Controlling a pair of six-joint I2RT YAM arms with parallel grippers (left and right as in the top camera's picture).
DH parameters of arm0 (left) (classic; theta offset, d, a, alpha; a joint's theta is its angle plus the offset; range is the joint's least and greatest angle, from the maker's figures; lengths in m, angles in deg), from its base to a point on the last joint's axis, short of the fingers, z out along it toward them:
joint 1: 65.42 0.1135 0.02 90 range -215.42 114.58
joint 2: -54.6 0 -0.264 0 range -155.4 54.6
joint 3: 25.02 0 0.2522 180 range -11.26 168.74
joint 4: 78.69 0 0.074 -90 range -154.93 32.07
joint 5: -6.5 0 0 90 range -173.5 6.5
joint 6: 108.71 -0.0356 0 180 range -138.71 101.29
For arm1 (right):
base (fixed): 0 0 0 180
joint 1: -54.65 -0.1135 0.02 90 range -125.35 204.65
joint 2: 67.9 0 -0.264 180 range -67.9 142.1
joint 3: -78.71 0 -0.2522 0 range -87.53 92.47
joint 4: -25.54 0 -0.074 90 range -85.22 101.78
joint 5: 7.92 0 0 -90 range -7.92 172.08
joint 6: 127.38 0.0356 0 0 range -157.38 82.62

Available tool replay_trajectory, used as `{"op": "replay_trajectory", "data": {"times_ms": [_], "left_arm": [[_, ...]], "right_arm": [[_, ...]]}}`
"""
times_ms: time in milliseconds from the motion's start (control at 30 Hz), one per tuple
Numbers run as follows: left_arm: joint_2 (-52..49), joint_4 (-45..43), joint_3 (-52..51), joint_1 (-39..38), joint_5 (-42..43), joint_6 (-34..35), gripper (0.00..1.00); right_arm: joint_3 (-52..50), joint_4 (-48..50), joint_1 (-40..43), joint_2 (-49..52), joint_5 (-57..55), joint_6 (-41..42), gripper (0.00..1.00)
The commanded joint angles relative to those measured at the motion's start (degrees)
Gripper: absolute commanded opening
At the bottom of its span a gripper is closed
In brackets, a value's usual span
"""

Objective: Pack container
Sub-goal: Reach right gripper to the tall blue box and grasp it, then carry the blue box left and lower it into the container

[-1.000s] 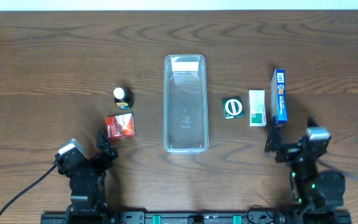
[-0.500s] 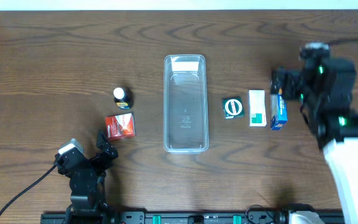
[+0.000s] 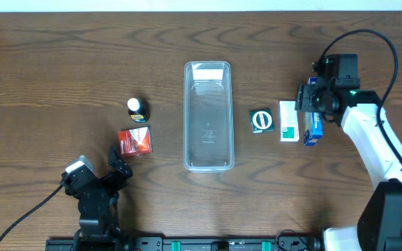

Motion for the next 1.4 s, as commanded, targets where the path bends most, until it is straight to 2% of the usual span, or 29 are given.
{"op": "replay_trajectory", "data": {"times_ms": [0,133,300,367,400,600,800,1000,1200,1367], "left_arm": [[0.2,0.2,-1.2,0.2,-0.3,0.5,0.98],[0.2,0.2,-1.2,0.2,-0.3,0.5,0.98],[0.2,0.2,-1.2,0.2,-0.3,0.5,0.98],[0.2,0.2,-1.2,0.2,-0.3,0.5,0.98],[0.2,0.2,-1.2,0.2,-0.3,0.5,0.98],[0.2,0.2,-1.2,0.2,-0.3,0.5,0.98],[0.2,0.2,-1.2,0.2,-0.3,0.5,0.98],[0.2,0.2,-1.2,0.2,-0.3,0.5,0.98],[0.2,0.2,-1.2,0.2,-0.3,0.5,0.98],[0.2,0.2,-1.2,0.2,-0.3,0.5,0.98]], "right_arm": [[0.8,-1.8,0.5,0.5,-4.5,3.4,0.67],[0.8,-3.0,0.5,0.8,-6.9,3.8,0.62],[0.7,-3.5,0.5,0.8,-7.0,3.8,0.42],[0.6,-3.5,0.5,0.8,-7.0,3.8,0.42],[0.4,-3.5,0.5,0.8,-6.9,3.8,0.45],[-1.1,-3.2,0.5,1.7,-7.0,3.8,0.44],[-1.0,-2.3,0.5,2.0,-6.4,3.8,0.22],[0.5,-2.6,0.1,0.2,-5.8,3.8,0.14],[8.9,-6.3,-4.5,-6.4,-2.7,5.1,0.04],[15.2,-7.2,-13.5,-10.4,-2.7,9.2,0.03]]}}
